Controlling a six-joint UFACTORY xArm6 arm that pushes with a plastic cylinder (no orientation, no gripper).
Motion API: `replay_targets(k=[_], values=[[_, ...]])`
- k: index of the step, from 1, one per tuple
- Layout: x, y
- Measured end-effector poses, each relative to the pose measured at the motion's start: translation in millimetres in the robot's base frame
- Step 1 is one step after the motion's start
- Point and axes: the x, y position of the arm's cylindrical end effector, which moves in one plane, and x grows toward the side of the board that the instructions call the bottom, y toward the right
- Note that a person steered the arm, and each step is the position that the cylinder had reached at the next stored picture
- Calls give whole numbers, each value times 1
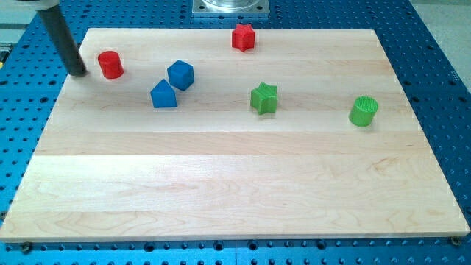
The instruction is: Move the red circle to the bottom left of the red star
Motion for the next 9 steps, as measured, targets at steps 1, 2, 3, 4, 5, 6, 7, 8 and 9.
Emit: replay_targets(k=[1,2,3,4,5,6,7,8,9], values=[[0,46],[7,22],[4,74],[1,155],[-5,200],[-12,146],[-20,110],[-39,138],[-62,152]])
